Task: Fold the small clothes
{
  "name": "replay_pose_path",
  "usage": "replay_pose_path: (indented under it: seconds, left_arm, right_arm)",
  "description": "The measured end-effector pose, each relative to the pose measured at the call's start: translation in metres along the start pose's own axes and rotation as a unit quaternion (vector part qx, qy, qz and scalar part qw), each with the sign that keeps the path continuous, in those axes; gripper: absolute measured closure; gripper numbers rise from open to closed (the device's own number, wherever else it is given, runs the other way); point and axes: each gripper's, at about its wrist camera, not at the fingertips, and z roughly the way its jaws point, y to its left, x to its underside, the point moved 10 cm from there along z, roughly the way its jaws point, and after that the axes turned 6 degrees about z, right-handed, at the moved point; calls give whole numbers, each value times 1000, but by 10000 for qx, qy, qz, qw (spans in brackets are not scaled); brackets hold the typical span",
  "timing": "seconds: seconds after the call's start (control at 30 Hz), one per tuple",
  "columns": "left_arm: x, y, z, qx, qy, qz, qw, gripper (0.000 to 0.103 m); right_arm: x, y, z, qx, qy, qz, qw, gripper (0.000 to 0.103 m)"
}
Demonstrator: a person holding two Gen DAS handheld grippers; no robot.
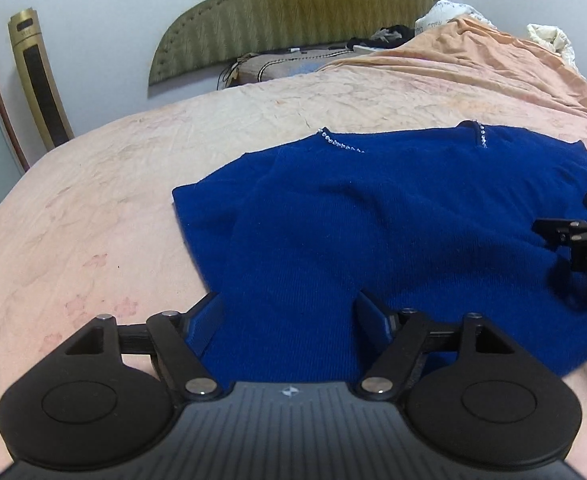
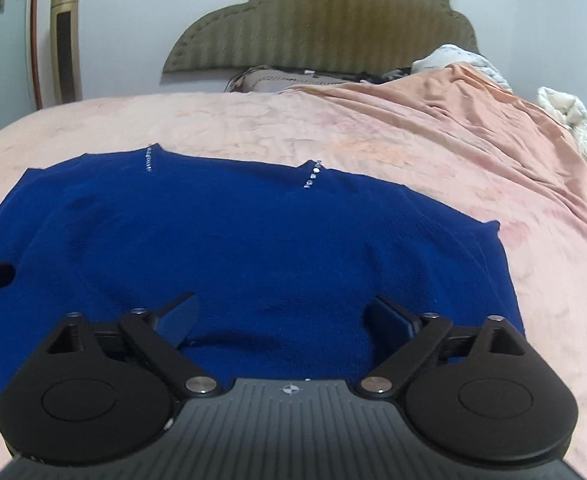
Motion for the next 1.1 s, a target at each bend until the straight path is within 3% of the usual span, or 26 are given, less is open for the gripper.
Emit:
replay_pose_path:
  seconds: [0.13, 0.3, 0.43, 0.53, 0.63, 0.67, 0.73, 0.77, 0.8, 0.9, 1.03, 1.07, 1.1]
  left_arm:
    - [-4, 5, -6, 31, 63, -49, 10000, 29]
    - [-47, 2, -17, 213, -335, -155, 9991, 29]
    - [-72, -21, 1, 389, -286, -58, 9988, 29]
    - [-77, -42, 17, 311, -275, 186, 9990, 29]
    - [-76, -53, 30, 354, -211, 266, 9988, 29]
    - [-74, -55, 34, 370, -181, 273, 9988, 29]
    - [-71, -58, 40, 357, -137, 294, 9988, 29]
    - [-69, -57, 41, 337, -124, 291, 9989, 29]
    - [-70, -57, 41, 337, -141, 285, 9989, 29]
    - [-73, -57, 39, 305, -254, 305, 9987, 29]
    - [-69, -58, 54, 180, -146, 444, 9987, 27]
    - [-68, -56, 53, 176, -119, 367, 9991, 27]
    - [-69, -56, 49, 211, -115, 320, 9992, 28]
  right_arm:
    - [1, -1, 0, -22, 18, 44, 10000, 6]
    - [-16, -9, -6, -357, -115, 172, 9991, 15]
    - [-48, -34, 8, -113, -209, 279, 9993, 16]
    - [-67, -58, 25, 217, -142, 339, 9991, 13]
    - [-71, -85, 54, 360, 270, 571, 9974, 12]
    - [-70, -89, 64, 231, 449, 620, 9968, 15]
    - [-68, -90, 77, -104, 632, 744, 9952, 32]
    - [-69, -90, 79, -244, 599, 836, 9944, 57]
    - [-70, -89, 79, -293, 559, 889, 9940, 89]
    - [-76, -86, 73, -180, 273, 718, 9969, 93]
    - [-79, -89, 78, 291, -27, 585, 9979, 96]
    - [-78, -94, 79, 422, -68, 603, 9973, 95]
    - [-78, -96, 79, 446, -55, 679, 9967, 84]
